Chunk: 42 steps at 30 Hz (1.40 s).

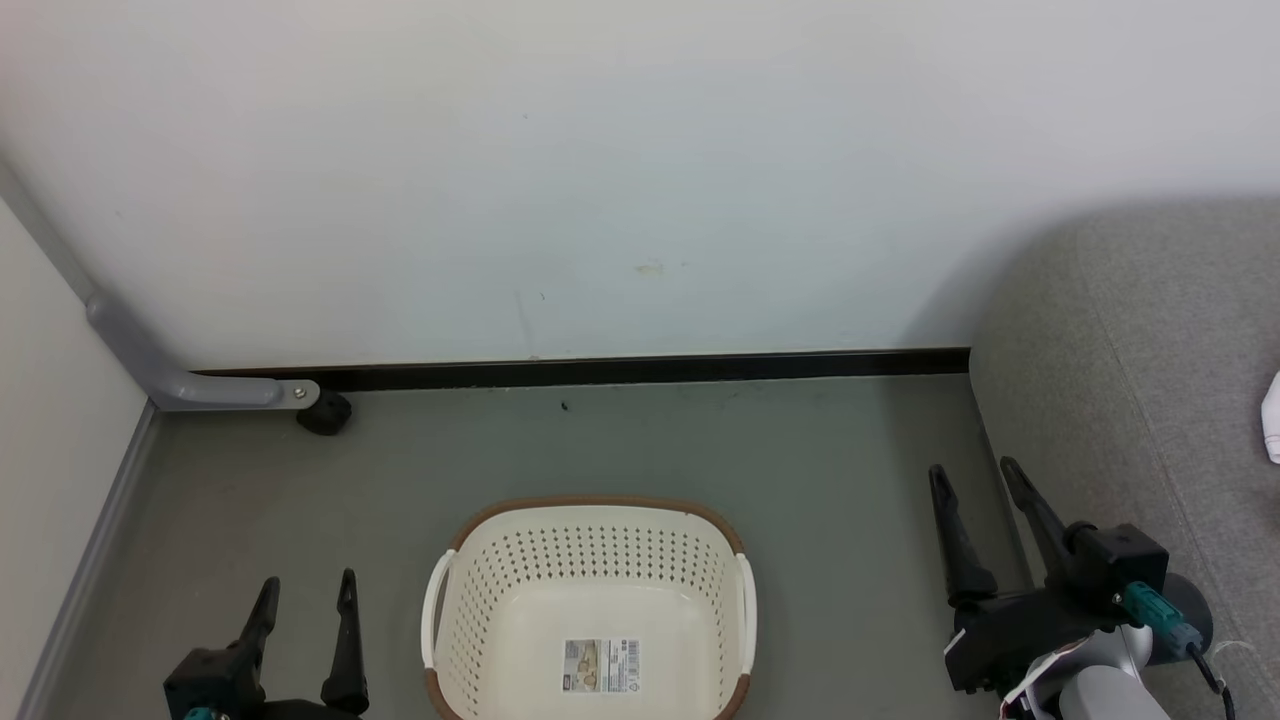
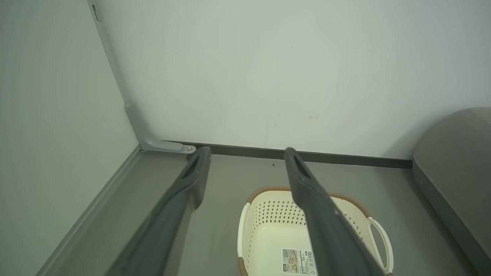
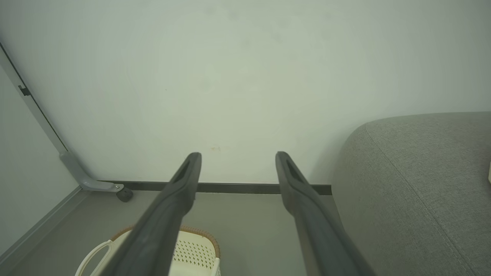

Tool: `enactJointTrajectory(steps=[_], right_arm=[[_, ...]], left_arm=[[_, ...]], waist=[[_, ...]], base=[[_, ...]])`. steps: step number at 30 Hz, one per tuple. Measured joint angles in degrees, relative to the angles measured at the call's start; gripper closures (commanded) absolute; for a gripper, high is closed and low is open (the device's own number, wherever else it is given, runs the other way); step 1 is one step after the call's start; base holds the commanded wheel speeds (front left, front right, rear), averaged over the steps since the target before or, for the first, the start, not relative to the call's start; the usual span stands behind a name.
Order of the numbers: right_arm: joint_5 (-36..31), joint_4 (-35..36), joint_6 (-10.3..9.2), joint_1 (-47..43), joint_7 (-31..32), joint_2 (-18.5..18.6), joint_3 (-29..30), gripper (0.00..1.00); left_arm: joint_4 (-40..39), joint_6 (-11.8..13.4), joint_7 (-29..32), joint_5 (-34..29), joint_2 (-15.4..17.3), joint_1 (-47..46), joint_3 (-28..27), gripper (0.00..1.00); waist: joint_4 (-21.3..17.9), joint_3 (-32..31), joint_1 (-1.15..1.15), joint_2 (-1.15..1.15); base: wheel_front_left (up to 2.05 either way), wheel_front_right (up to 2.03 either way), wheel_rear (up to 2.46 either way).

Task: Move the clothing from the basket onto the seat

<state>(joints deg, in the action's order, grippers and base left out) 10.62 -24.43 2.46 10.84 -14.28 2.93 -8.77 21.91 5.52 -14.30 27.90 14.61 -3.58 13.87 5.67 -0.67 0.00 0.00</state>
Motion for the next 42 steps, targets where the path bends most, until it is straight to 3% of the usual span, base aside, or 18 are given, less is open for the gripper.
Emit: enactJointTrajectory(steps=[9, 10, 21, 42], right_arm=[[0.1, 0.9, -0.93, -0.8, 0.0, 0.0, -0.5, 0.00], [0.1, 0.9, -0.93, -0.8, 0.0, 0.0, -0.4, 1.00], [2.0, -2.3, -0.85, -4.3, 0.7, -0.3, 0.0, 1.00], [21.5, -0.7, 0.15, -4.3, 5.7, -0.3, 4.0, 1.00]], left_arm=[[-1.0, -2.0, 0.0, -0.8, -0.7, 1.0, -1.0, 0.00], [-1.3, -2.2, 0.0, -0.8, -0.8, 1.2, -1.0, 1.00], [1.7, -2.6, 1.1, 1.3, -3.2, 3.7, -1.1, 1.00], [1.0, -5.1, 6.2, 15.9, -5.4, 3.4, -5.3, 1.00]], waist=[[-0.4, 0.1, 0.00, 0.00], [-0.4, 0.1, 0.00, 0.00], [-0.6, 0.1, 0.00, 0.00], [-1.9, 0.3, 0.00, 0.00]], base=[[0.00, 0.00, 0.00], [0.00, 0.00, 0.00], [0.00, 0.00, 0.00], [0.00, 0.00, 0.00]])
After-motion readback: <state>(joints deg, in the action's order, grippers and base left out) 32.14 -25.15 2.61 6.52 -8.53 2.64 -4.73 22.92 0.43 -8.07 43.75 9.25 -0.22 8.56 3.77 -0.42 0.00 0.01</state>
